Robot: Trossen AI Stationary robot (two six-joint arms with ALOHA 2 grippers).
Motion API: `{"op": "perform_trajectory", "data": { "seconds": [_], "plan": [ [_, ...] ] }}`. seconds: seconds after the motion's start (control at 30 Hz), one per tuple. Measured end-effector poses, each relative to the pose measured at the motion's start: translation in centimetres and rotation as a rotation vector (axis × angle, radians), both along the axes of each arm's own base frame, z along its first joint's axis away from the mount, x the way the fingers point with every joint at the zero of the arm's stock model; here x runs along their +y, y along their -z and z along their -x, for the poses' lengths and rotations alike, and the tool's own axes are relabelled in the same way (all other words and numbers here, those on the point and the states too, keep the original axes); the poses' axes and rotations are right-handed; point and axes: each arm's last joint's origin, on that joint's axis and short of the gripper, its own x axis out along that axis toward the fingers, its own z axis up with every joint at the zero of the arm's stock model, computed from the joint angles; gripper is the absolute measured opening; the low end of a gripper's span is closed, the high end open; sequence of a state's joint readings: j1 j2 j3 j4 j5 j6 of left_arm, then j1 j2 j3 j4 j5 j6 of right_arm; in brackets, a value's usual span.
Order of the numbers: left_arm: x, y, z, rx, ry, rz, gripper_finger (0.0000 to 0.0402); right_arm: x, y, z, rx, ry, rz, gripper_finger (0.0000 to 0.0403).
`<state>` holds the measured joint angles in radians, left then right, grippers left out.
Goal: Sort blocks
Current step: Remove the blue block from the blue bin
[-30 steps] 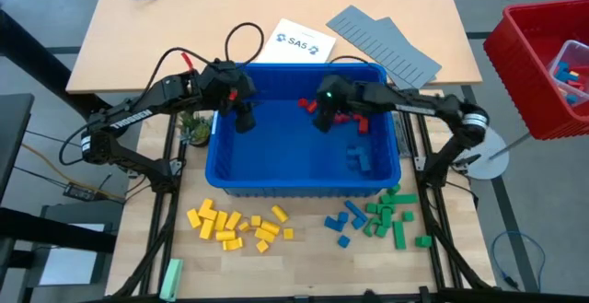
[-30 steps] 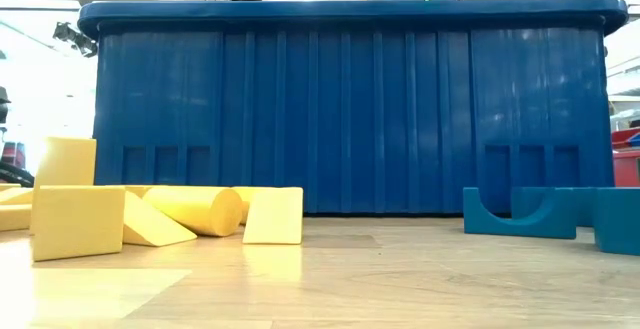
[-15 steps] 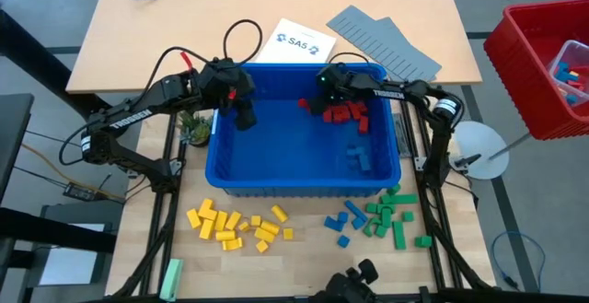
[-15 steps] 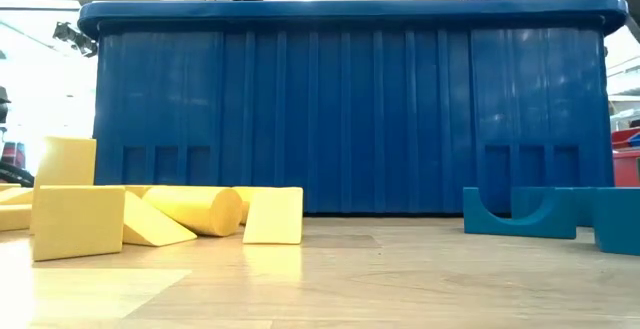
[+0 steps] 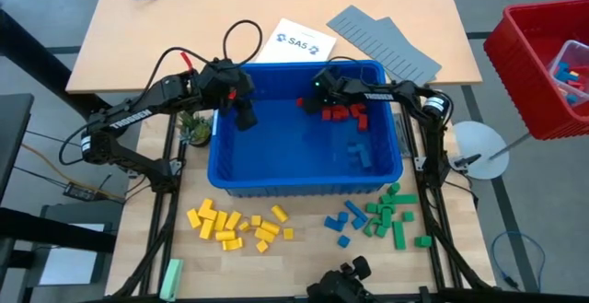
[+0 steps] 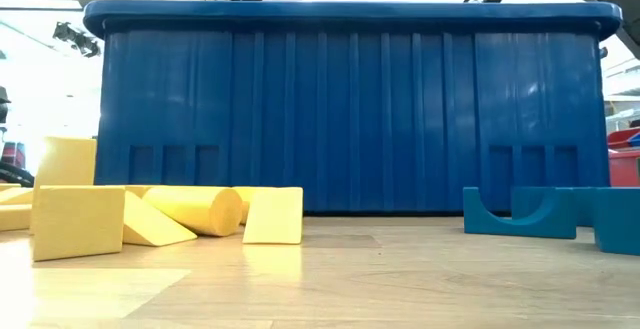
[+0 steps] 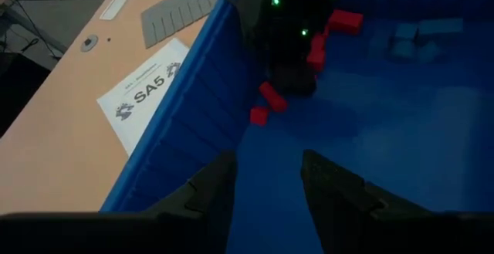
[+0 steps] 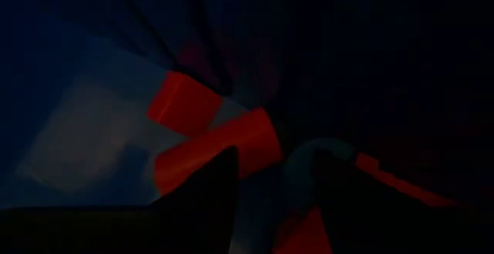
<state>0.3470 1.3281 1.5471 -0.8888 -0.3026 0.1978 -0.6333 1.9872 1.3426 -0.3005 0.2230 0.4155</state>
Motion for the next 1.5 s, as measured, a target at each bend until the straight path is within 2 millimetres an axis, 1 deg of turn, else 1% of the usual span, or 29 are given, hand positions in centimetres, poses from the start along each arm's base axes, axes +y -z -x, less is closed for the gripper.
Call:
{"op": "perform_trajectory", "data": {
  "seconds": [0.17,0.43,0.57,0.73,0.87,0.97,1.03,1.1,1.27,1.5],
  "plan": [
    [0.0,0.0,0.0,0.001,0.0,0.001,0.0158,-0.1,0.2,-0.1,-0.008,-0.008,-0.008,0.0153],
    [0.0,0.0,0.0,-0.005,0.003,0.005,0.0158,0.2,0.5,0.2,0.027,-0.033,-0.045,0.0151],
    [0.0,0.0,0.0,-0.007,-0.002,0.013,0.0158,1.0,0.3,0.0,0.005,-0.097,-0.105,0.0151],
    [0.0,0.0,0.0,-0.007,-0.006,0.018,0.0158,3.4,-0.6,-1.0,-0.058,-0.266,-0.209,0.0151],
    [0.0,0.0,0.0,-0.012,-0.006,0.017,0.0158,4.8,-2.4,-1.4,-0.069,-0.325,-0.167,0.0151],
    [0.0,0.0,0.0,-0.016,-0.005,0.015,0.0158,5.0,-3.7,-1.1,-0.055,-0.338,-0.087,0.0151],
    [0.0,0.0,0.0,-0.016,-0.005,0.015,0.0158,4.9,-4.2,-0.9,-0.034,-0.34,-0.043,0.0151],
    [0.0,0.0,0.0,-0.016,-0.005,0.015,0.0158,4.7,-4.4,-0.7,-0.031,-0.316,-0.035,0.0151],
    [-0.1,0.0,-0.1,-0.021,0.013,0.03,0.0158,4.4,-3.9,-0.6,-0.063,-0.225,-0.096,0.0151],
    [-0.1,0.0,-0.1,-0.019,0.021,0.037,0.0158,4.9,-2.0,-1.4,-0.039,-0.153,-0.136,0.0151]
  ]
}}
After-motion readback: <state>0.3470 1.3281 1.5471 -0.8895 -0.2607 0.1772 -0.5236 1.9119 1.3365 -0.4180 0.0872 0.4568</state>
